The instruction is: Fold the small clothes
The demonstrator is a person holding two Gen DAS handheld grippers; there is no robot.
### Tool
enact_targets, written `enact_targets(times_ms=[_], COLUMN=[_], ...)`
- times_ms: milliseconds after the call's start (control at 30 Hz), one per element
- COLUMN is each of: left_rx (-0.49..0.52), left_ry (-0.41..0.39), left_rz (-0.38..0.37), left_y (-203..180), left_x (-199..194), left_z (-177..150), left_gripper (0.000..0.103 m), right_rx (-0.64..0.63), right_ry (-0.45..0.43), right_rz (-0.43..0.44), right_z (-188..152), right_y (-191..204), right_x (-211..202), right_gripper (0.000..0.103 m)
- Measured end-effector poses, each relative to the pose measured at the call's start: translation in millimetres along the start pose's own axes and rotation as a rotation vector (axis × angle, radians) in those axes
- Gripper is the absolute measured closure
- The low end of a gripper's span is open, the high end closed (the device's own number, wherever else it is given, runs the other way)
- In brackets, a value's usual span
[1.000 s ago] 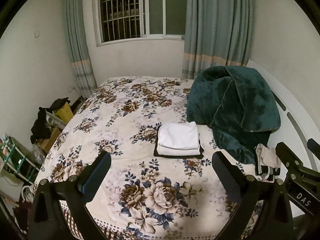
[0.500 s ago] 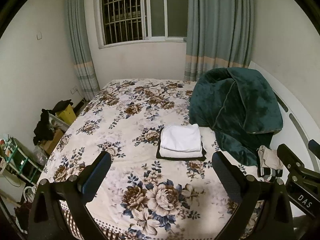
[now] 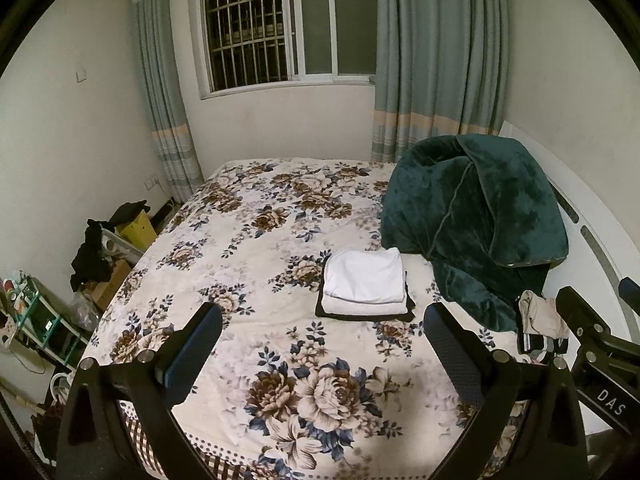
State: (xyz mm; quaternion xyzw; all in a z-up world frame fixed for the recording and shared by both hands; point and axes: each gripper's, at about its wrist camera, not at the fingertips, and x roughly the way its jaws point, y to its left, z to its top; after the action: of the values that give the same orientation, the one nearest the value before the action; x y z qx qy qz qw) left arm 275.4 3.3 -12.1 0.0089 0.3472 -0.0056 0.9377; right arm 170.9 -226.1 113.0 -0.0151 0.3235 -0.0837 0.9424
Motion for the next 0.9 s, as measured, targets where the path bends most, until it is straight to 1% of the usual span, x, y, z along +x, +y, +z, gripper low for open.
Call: enact_targets(times_ms=[233,333,533,800,900], left_rx=[0.002,-0.002,-0.004,-0.016,-0.011], left_ry=[0.001,0.0,-0.006,-0.019,-0.022], left_rz=[0.005,0.003,0.004,0.014,0.015], left_y=[1.5,1.6,1.9,1.0,1.0], left_x=[-2.2,-2.6,-5.3,-10.7,-10.2], left_z=[0.7,0.8,-0.4,1.4,1.8], left_gripper=[0.0,0.0,0.0,0.0,0.0], right_rx=[0.001,-0.004,-0.005,0.0,-0.001], right_ry=[-0.002,-0.003,-0.004,-0.006,-0.011], right_rz=[-0.002,0.0,-0.002,-0.005,-0.004], right_z=[-1.0,4.9,6.1,2.5,7.4], right_y=[0.2,4.0,6.0,5.6,8.4], right_x=[-0.9,2.1,3.0,0.3,0.4], right_gripper=[0.0,0.0,0.0,0.0,0.0])
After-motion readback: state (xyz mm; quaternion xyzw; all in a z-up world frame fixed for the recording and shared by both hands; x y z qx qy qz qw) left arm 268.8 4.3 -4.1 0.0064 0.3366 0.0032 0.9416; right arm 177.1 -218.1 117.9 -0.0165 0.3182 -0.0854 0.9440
